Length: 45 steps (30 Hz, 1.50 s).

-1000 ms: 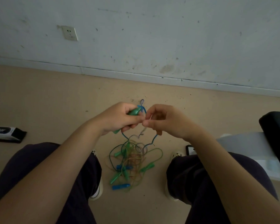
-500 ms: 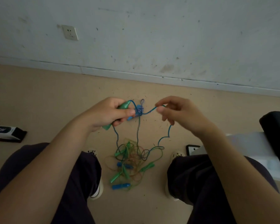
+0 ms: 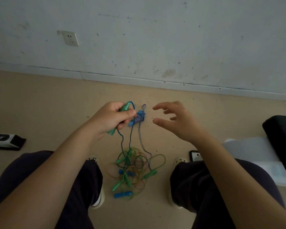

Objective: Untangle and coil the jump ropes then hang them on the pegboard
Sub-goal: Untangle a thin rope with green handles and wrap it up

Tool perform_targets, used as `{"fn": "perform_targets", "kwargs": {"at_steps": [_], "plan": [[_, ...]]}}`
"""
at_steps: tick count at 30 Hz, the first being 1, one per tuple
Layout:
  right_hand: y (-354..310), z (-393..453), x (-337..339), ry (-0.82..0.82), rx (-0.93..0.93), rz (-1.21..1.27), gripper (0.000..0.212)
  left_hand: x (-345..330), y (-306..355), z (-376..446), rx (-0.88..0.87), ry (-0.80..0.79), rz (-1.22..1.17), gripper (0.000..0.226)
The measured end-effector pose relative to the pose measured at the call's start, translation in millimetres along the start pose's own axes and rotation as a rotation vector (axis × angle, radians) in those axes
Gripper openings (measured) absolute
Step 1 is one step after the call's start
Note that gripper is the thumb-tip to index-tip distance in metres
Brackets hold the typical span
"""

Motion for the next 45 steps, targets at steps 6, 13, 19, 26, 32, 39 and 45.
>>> {"fn": "perform_targets", "kwargs": {"at_steps": [6, 13, 19, 26, 32, 39, 45], "plan": [[-28, -9, -20, -0.014, 0.15, 0.038, 0.015, -38, -1, -4, 0.012, -0.186, -0.077, 0.014], [-14, 2, 10, 0.11, 0.105, 0.137, 0.016, -3, -15, -2, 0.094, -0.252, 0.129, 0.016], [-5, 3, 15, -0.003, 0.059, 0.352, 0.018, 5, -6, -6, 0.035, -0.2, 0.102, 0.014], [-14, -3, -8, -0.079, 0.052, 0.367, 0.055, -42, 7, -10, 0.003, -0.315, -0.057, 0.013], [-18, -7, 8, 0.047, 0.068, 0.141, 0.048, -30, 12, -6, -0.038, -0.244, -0.143, 0.017], [-32, -13, -21, -0.105, 0.093, 0.171, 0.012, -43, 7, -5, -0.038, -0.261, -0.12, 0.012], [-17, -2, 19, 0.138, 0.085, 0.264, 0.016, -21, -19, 1, 0.071, -0.267, -0.018, 0.015]]}}
Point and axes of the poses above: each hand's wrist, its own z-axis towards the middle knuckle, its own x-axis out of the back of the hand, y = z × x, the point moved 10 cm from there along z, towards the middle knuckle, and after that the axes turned 10 degrees about -x, right-handed, at the moved point
